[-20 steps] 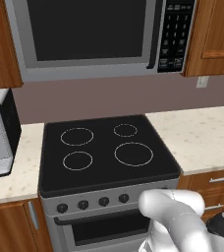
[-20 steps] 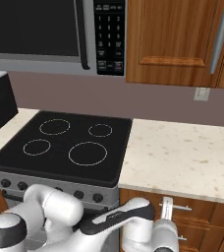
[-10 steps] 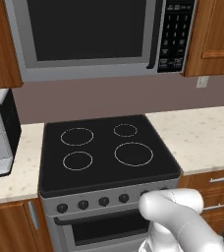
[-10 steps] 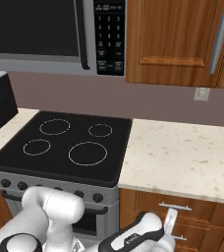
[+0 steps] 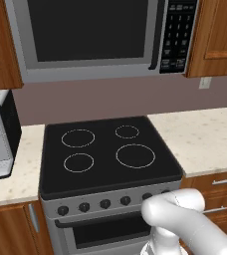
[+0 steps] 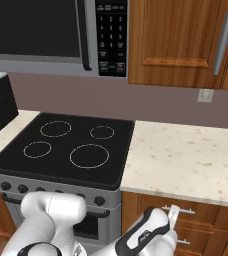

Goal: Take the tongs from the drawer on the right and place them on the dining counter next to the tray containing the kebab skewer.

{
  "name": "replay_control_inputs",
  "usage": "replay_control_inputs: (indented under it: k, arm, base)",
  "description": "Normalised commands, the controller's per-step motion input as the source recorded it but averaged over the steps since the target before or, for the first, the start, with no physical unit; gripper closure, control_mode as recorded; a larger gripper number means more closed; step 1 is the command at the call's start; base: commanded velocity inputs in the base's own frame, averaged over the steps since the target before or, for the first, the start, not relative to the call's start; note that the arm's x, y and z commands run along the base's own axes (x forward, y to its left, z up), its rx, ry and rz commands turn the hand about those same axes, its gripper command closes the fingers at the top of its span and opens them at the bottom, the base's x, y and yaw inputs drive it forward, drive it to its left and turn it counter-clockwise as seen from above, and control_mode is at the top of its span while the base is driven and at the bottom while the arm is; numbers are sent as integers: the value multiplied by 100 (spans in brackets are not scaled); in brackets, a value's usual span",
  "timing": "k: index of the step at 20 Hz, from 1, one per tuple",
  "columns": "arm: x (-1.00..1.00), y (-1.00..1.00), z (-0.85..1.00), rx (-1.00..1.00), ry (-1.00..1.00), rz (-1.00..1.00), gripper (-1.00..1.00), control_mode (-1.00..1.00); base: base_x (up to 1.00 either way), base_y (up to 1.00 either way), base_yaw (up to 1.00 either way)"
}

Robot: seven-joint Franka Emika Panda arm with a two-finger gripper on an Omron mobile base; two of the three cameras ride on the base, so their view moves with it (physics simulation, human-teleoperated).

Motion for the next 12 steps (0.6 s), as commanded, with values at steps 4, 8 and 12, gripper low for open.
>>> replay_control_inputs:
  k: [4,8,12]
  arm:
    - [14,-7,-10,0,-1,0,-100,-100]
    - [29,-3,-26,3,-4,0,-100,-100]
    - [24,-6,-27,12,-4,0,-100,-100]
  base:
    - [0,0,0]
    - [0,0,0]
    - [0,0,0]
